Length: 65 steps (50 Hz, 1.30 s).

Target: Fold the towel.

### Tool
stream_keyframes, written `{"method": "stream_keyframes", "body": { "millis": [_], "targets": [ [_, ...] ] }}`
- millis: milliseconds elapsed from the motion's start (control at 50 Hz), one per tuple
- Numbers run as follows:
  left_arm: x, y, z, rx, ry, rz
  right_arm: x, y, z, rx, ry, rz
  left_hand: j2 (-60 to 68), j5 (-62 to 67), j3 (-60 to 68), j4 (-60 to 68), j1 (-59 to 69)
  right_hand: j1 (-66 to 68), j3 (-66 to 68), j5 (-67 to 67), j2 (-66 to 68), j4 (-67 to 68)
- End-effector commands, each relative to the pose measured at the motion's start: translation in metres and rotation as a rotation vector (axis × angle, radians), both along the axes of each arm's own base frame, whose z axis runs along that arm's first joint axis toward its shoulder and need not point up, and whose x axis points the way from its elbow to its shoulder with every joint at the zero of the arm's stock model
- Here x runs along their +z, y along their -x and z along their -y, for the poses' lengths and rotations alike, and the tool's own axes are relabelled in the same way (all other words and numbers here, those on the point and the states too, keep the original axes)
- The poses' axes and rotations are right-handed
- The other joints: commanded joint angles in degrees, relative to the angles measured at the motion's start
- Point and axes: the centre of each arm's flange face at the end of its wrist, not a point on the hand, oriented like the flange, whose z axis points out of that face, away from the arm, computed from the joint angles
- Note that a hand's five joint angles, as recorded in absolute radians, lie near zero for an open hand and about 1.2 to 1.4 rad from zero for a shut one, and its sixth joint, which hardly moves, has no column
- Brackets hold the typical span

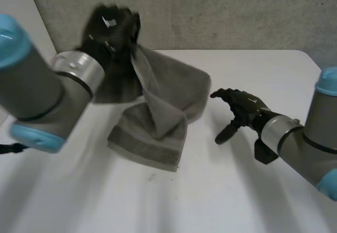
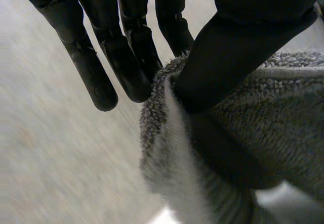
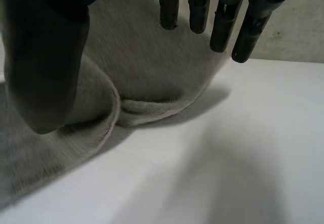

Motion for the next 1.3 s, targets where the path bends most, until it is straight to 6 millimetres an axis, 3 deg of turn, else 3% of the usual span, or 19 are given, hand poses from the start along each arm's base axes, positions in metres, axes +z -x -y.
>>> {"method": "stream_keyframes", "body": {
  "millis": [20, 300, 360, 400, 440, 520, 600, 620, 640, 660, 680, 760, 820, 940, 980, 1040, 1140, 1240, 1300],
  "targets": [
    [0.058, -0.022, -0.040, -0.005, 0.119, -0.078, -0.009, -0.043, -0.017, 0.097, -0.066, 0.091, 10.6, 12.2, 10.4, 10.3, 12.5, -1.9, -4.2, -3.9, -5.4, -5.6],
    [0.082, -0.040, -0.065, 0.010, 0.155, -0.093, -0.037, -0.116, -0.058, 0.279, -0.060, 0.091, 10.6, 12.2, 10.4, 10.3, 12.5, -1.9, -4.2, -3.9, -5.4, -5.6],
    [0.082, -0.042, -0.062, 0.018, 0.154, -0.092, -0.049, -0.122, -0.063, 0.298, -0.098, 0.092, 10.6, 12.2, 10.4, 10.3, 12.5, 13.8, 11.5, 11.8, 10.4, 10.1],
    [0.082, -0.044, -0.059, 0.031, 0.154, -0.092, -0.055, -0.123, -0.067, 0.301, -0.139, 0.105, 10.6, 12.2, 10.4, 10.3, 12.5, 53.4, 51.2, 51.4, 50.0, 49.7],
    [0.082, -0.048, -0.054, 0.048, 0.156, -0.091, -0.055, -0.124, -0.067, 0.298, -0.149, 0.114, 10.6, 12.2, 10.4, 10.3, 12.5, 67.9, 65.7, 65.9, 64.5, 64.2],
    [0.092, -0.059, -0.035, 0.104, 0.190, -0.102, -0.039, -0.123, -0.060, 0.294, -0.111, 0.135, 10.6, 12.2, 10.4, 10.3, 12.5, 68.1, 65.8, 66.1, 64.6, 64.4],
    [0.103, -0.058, -0.018, 0.122, 0.218, -0.116, 0.047, -0.109, -0.015, 0.210, 0.137, 0.241, 10.6, 12.2, 10.4, 10.3, 12.5, 68.1, 65.8, 66.1, 64.6, 64.4],
    [0.110, -0.056, -0.010, 0.129, 0.239, -0.127, 0.047, -0.109, -0.015, 0.210, 0.138, 0.241, 10.6, 12.2, 10.4, 10.3, 12.5, 68.1, 65.8, 66.1, 64.6, 64.4],
    [0.121, -0.054, -0.001, 0.146, 0.268, -0.149, 0.094, -0.092, 0.014, 0.129, 0.299, 0.262, 10.6, 12.2, 10.4, 10.3, 12.5, 68.1, 65.8, 66.1, 64.6, 64.4],
    [0.121, -0.054, -0.001, 0.146, 0.269, -0.149, 0.094, -0.091, 0.014, 0.128, 0.301, 0.262, 10.6, 12.2, 10.4, 10.3, 12.5, 68.1, 65.8, 66.1, 64.6, 64.4],
    [0.136, -0.054, 0.006, 0.172, 0.310, -0.180, 0.141, -0.077, 0.032, 0.048, 0.473, 0.272, 10.6, 12.2, 10.4, 10.3, 12.5, 68.1, 65.8, 66.1, 64.6, 64.4],
    [0.177, -0.056, 0.026, 0.250, 0.428, -0.291, 0.248, -0.053, 0.040, -0.108, 0.884, 0.293, 10.6, 12.2, 10.4, 10.3, 12.5, 68.1, 65.8, 66.1, 64.6, 64.4],
    [0.186, -0.057, 0.031, 0.268, 0.455, -0.330, 0.282, -0.044, 0.040, -0.155, 1.040, 0.306, 10.6, 12.2, 10.4, 10.3, 12.5, 68.1, 65.8, 66.1, 64.6, 64.4],
    [0.167, -0.054, 0.051, 0.265, 0.376, -0.404, 0.256, -0.051, 0.041, -0.092, 0.947, 0.209, 10.6, 12.2, 10.4, 10.3, 12.5, 68.1, 65.8, 66.1, 64.6, 64.4],
    [0.148, -0.051, 0.057, 0.259, 0.314, -0.391, 0.206, -0.060, 0.043, -0.018, 0.767, 0.103, 10.6, 12.2, 10.4, 10.3, 12.5, 68.1, 65.8, 66.1, 64.6, 64.4],
    [0.097, -0.048, 0.065, 0.261, 0.172, -0.328, 0.179, -0.062, 0.044, 0.012, 0.684, 0.050, 10.6, 12.2, 10.4, 10.3, 12.5, 68.1, 65.8, 66.1, 64.6, 64.4],
    [-0.007, -0.045, 0.057, 0.246, -0.098, -0.153, 0.094, -0.056, 0.040, 0.077, 0.500, -0.201, 10.6, 12.2, 10.4, 10.3, 12.5, 68.1, 65.8, 66.1, 64.6, 64.4],
    [-0.052, -0.049, 0.038, 0.224, -0.206, -0.008, 0.070, -0.037, 0.036, 0.095, 0.483, -0.362, 10.6, 12.2, 10.4, 10.3, 12.5, 68.1, 65.8, 66.1, 64.6, 64.4],
    [-0.057, -0.060, 0.026, 0.239, -0.215, 0.086, 0.082, -0.018, 0.034, 0.077, 0.515, -0.443, 10.6, 12.2, 10.4, 10.3, 12.5, 68.1, 65.8, 66.1, 64.6, 64.4]
  ]
}}
